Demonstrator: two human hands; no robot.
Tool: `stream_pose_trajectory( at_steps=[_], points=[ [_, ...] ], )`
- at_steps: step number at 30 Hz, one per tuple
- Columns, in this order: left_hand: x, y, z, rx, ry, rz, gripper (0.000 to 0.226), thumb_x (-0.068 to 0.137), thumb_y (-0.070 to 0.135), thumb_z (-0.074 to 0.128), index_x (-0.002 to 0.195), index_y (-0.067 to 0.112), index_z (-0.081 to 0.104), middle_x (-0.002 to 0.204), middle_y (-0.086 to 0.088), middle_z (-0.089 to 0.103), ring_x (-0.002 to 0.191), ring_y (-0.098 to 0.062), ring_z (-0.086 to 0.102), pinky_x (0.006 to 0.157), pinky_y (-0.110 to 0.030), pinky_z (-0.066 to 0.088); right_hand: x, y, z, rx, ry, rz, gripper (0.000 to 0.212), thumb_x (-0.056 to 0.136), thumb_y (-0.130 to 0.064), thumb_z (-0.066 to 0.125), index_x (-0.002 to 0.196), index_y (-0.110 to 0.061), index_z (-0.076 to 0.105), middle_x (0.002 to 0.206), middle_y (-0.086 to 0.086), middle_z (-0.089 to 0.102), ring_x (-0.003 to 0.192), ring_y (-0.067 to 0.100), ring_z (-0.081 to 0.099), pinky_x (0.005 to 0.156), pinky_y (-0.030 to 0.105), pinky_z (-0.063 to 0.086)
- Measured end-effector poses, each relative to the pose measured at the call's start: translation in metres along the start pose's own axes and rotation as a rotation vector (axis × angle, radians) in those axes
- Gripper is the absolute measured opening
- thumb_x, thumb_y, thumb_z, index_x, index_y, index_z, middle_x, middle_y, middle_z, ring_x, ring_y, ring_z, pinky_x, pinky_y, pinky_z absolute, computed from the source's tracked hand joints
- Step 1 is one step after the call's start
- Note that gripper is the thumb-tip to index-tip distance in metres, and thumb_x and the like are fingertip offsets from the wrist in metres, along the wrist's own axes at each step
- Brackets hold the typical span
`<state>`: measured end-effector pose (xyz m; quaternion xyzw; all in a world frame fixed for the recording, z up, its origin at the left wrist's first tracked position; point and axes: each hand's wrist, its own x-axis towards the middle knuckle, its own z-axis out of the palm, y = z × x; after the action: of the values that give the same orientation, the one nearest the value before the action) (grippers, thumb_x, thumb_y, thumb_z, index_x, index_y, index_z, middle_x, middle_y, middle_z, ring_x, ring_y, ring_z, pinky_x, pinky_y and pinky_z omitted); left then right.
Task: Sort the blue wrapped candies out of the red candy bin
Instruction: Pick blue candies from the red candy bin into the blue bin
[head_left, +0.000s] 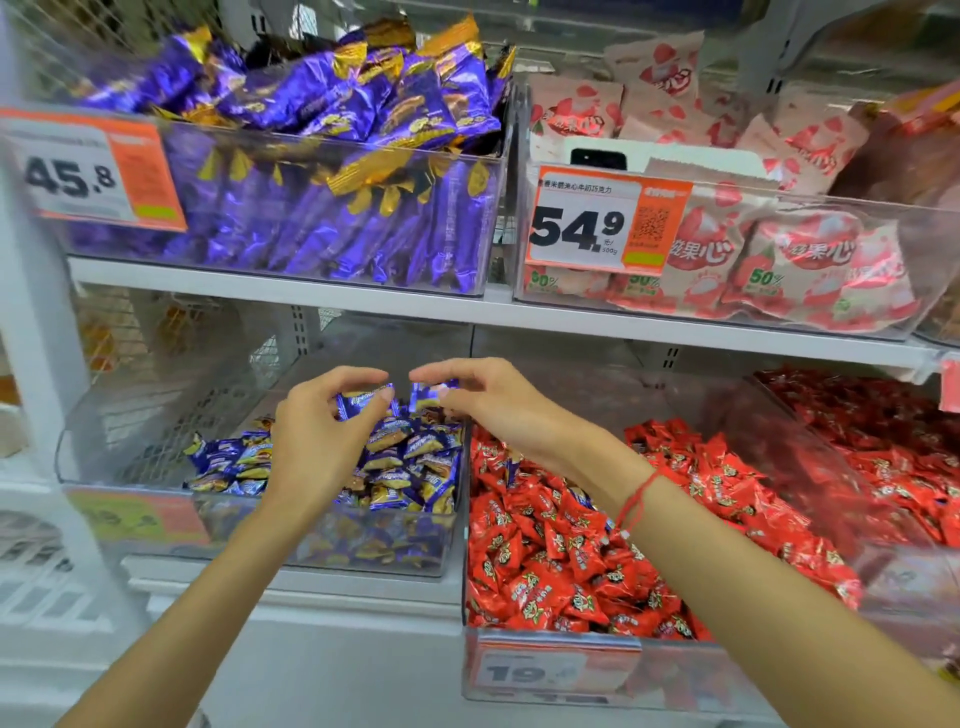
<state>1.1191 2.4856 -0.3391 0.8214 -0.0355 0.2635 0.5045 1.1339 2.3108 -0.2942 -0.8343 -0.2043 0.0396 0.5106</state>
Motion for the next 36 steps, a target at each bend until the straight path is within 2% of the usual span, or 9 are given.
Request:
stream_pose_trajectory(
  at_steps=[3, 6, 10, 15, 19, 21, 25, 32, 36],
  points=[
    [0.003, -0.013, -0.001, 0.145, -0.157, -0.031, 0.027, 0.097, 0.036, 0.053, 0.119, 0.027, 0.065, 0.116, 0.006, 0.068, 0.105, -0.016, 0.063, 0.090, -0.035, 0.046, -0.003, 0.005, -0.007, -0.086, -0.026, -0.080, 0.039, 0.093, 0.006, 0.050, 0.125, -0.013, 0.062, 0.130, 0.004, 0.060, 0.121, 0.012, 0.055, 0.103, 0.022, 0.042],
    [-0.007, -0.014, -0.001, 0.197, -0.218, 0.068, 0.036, 0.099, 0.042, 0.043, 0.130, 0.031, 0.058, 0.140, 0.010, 0.052, 0.129, -0.012, 0.047, 0.101, -0.030, 0.038, -0.013, 0.016, -0.022, -0.094, 0.012, -0.141, 0.035, 0.091, 0.008, 0.052, 0.116, -0.013, 0.067, 0.118, 0.000, 0.067, 0.111, 0.003, 0.060, 0.095, 0.013, 0.044],
    [-0.031, 0.006, 0.010, -0.049, -0.379, 0.108, 0.041, 0.091, 0.057, 0.044, 0.130, 0.045, 0.053, 0.138, 0.029, 0.047, 0.128, 0.011, 0.039, 0.107, -0.024, 0.033, -0.024, 0.052, -0.052, -0.258, 0.212, -0.071, 0.039, 0.086, 0.010, 0.052, 0.104, -0.019, 0.071, 0.105, -0.006, 0.070, 0.097, -0.001, 0.063, 0.086, 0.014, 0.046],
    [-0.055, 0.013, 0.042, -0.120, -0.394, 0.219, 0.046, 0.085, 0.061, 0.038, 0.118, 0.042, 0.063, 0.134, 0.037, 0.047, 0.129, 0.014, 0.037, 0.104, -0.008, 0.026, -0.030, 0.091, -0.044, -0.699, -0.108, -0.013, 0.033, 0.088, -0.020, 0.067, 0.121, -0.025, 0.065, 0.123, -0.006, 0.063, 0.109, 0.010, 0.057, 0.096, 0.024, 0.044],
    [-0.059, 0.008, 0.047, -0.176, -0.375, 0.175, 0.044, 0.086, 0.059, 0.035, 0.113, 0.041, 0.065, 0.134, 0.037, 0.046, 0.131, 0.011, 0.037, 0.105, -0.016, 0.028, -0.032, 0.088, -0.058, -0.559, 0.193, 0.068, 0.020, 0.093, -0.031, 0.058, 0.088, -0.014, 0.068, 0.089, 0.001, 0.069, 0.073, 0.011, 0.059, 0.069, 0.031, 0.047],
    [-0.059, 0.008, 0.048, -0.197, -0.375, 0.156, 0.042, 0.087, 0.059, 0.036, 0.111, 0.042, 0.065, 0.135, 0.035, 0.046, 0.131, 0.010, 0.037, 0.105, -0.021, 0.029, -0.034, 0.083, -0.076, -0.414, 0.251, 0.213, 0.026, 0.099, -0.023, 0.047, 0.087, -0.006, 0.063, 0.093, 0.015, 0.069, 0.078, 0.023, 0.064, 0.076, 0.037, 0.051],
    [-0.061, 0.007, 0.050, -0.252, -0.382, 0.128, 0.041, 0.087, 0.058, 0.037, 0.111, 0.041, 0.065, 0.135, 0.034, 0.047, 0.131, 0.011, 0.036, 0.107, -0.020, 0.026, -0.054, 0.083, -0.103, -0.197, 0.180, 0.339, 0.011, 0.096, -0.002, 0.042, 0.093, -0.009, 0.048, 0.075, 0.006, 0.062, 0.059, 0.015, 0.058, 0.063, 0.030, 0.047],
    [-0.062, 0.005, 0.053, -0.259, -0.353, 0.130, 0.042, 0.089, 0.056, 0.036, 0.114, 0.038, 0.065, 0.136, 0.031, 0.048, 0.132, 0.007, 0.038, 0.109, -0.024, 0.028, -0.083, 0.071, -0.113, -0.714, -0.275, 0.239, 0.024, 0.081, -0.021, 0.075, 0.104, -0.025, 0.068, 0.072, -0.026, 0.058, 0.064, -0.012, 0.053, 0.062, 0.006, 0.035],
    [-0.063, 0.006, 0.052, -0.264, -0.362, 0.128, 0.042, 0.089, 0.057, 0.035, 0.114, 0.040, 0.064, 0.136, 0.032, 0.047, 0.132, 0.008, 0.037, 0.107, -0.021, 0.027, -0.066, 0.077, -0.099, -1.121, -0.367, 0.221, 0.029, 0.078, -0.039, 0.074, 0.106, -0.033, 0.067, 0.103, -0.009, 0.064, 0.094, 0.013, 0.058, 0.075, 0.026, 0.043]
  ],
)
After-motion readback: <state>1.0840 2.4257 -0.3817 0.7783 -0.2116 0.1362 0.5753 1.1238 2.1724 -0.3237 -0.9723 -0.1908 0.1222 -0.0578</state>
